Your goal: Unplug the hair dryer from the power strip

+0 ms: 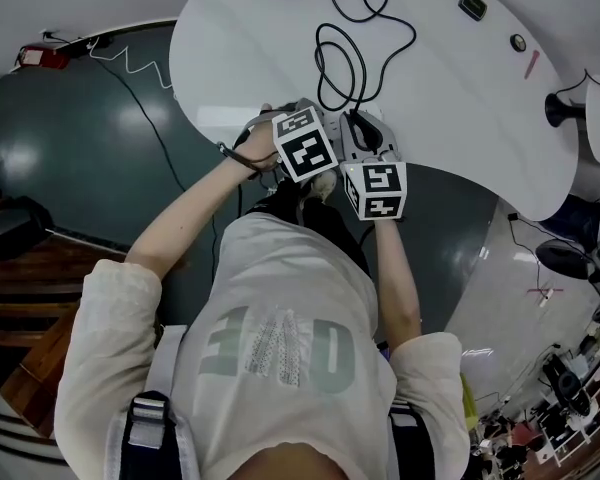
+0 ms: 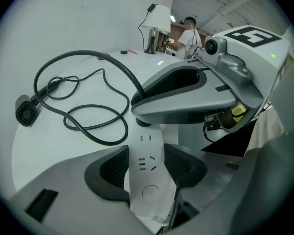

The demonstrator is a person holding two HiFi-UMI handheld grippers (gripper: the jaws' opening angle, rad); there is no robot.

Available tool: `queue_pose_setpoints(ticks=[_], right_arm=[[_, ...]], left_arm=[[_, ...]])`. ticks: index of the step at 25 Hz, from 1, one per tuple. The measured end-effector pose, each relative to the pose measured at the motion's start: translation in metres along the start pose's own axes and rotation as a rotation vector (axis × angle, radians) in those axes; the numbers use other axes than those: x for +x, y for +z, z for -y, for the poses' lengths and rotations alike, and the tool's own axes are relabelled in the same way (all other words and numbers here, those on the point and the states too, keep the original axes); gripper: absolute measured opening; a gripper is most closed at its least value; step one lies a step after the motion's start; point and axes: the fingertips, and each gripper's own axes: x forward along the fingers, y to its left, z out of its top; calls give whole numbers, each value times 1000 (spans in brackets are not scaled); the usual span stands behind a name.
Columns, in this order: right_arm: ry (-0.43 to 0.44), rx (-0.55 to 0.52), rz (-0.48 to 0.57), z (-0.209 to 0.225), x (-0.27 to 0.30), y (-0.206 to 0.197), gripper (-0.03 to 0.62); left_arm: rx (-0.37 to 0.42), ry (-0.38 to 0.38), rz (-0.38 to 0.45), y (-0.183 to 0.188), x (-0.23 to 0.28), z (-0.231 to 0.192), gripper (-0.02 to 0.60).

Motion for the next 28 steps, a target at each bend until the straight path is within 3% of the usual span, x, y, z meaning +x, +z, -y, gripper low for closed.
queue_pose_setpoints(ticks=[3, 8, 10, 12, 14, 16, 19, 28], right_arm=[[-4, 82, -1, 4, 0, 2, 46], [4, 99, 31, 8, -8, 11, 44], [20, 159, 224, 15, -27, 68, 44], [2, 89, 449, 28, -54, 162, 41], [-2, -28, 541, 36, -75, 220, 41], [8, -72, 580, 41, -91, 243, 41], [6, -108, 584, 41, -97, 249, 41], [38, -120, 465, 32, -72, 214, 41]], left_arm=[[1, -5, -29, 1, 1, -1, 224], [1, -41, -66, 6, 4, 1, 231], [18, -60, -105, 2, 10, 5, 240], [33, -90, -124, -3, 13, 7, 246], [45, -93, -124, -8, 14, 12, 249], [68, -65, -131, -10, 17, 14, 253], [80, -23, -129, -6, 21, 10, 255], [77, -25, -140, -5, 23, 11, 256]])
